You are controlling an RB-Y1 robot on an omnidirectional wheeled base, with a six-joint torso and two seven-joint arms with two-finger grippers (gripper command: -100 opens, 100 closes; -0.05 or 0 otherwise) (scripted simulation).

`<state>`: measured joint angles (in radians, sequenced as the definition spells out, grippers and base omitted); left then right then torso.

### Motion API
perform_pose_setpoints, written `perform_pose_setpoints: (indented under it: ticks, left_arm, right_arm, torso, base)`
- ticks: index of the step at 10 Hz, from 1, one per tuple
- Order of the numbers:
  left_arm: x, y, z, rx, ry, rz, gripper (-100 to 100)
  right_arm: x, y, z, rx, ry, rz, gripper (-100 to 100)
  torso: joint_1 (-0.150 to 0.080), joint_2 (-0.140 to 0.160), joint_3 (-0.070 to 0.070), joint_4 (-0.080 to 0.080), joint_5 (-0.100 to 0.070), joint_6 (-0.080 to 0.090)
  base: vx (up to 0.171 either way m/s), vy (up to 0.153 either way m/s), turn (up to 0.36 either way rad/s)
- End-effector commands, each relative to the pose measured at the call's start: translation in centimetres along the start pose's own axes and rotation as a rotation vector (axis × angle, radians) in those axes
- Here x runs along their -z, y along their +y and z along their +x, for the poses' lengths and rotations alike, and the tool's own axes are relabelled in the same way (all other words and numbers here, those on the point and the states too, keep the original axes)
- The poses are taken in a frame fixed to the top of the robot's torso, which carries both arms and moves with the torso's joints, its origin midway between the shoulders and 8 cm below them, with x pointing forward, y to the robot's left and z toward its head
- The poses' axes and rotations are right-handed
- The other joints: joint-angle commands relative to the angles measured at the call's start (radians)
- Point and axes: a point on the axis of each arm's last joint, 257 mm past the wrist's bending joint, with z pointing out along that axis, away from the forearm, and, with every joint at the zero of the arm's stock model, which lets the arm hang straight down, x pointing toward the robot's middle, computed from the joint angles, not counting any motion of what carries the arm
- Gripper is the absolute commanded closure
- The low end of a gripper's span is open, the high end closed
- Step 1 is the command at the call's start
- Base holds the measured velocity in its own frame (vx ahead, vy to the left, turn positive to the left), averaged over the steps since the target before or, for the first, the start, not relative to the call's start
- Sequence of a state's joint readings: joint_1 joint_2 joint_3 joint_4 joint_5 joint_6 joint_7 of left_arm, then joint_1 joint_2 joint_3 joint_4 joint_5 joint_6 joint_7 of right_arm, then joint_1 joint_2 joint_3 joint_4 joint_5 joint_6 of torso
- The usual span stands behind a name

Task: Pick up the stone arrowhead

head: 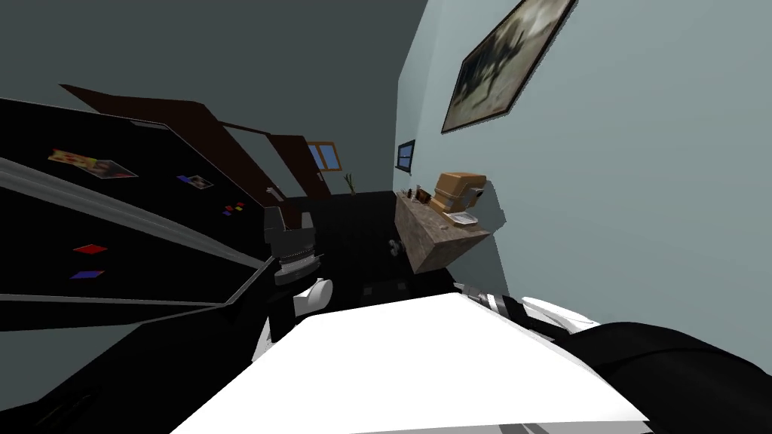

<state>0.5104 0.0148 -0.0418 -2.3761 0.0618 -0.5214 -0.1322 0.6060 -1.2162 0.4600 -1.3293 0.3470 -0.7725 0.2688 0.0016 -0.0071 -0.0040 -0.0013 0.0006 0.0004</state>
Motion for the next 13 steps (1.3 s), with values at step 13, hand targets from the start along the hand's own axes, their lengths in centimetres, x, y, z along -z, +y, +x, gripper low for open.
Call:
perform_pose_setpoints:
  ticks: [13]
  left_arm:
    - [0.0,0.0,0.0,0.0,0.0,0.0,0]
  right_arm:
    - [18.3,-14.4,4.4,0.317,0.531,0.238,-100]
  torso:
    - [-0.001,-0.002,-0.001,0.0,-0.001,0.0]
  base:
    - [0.127,0.008,0.097]
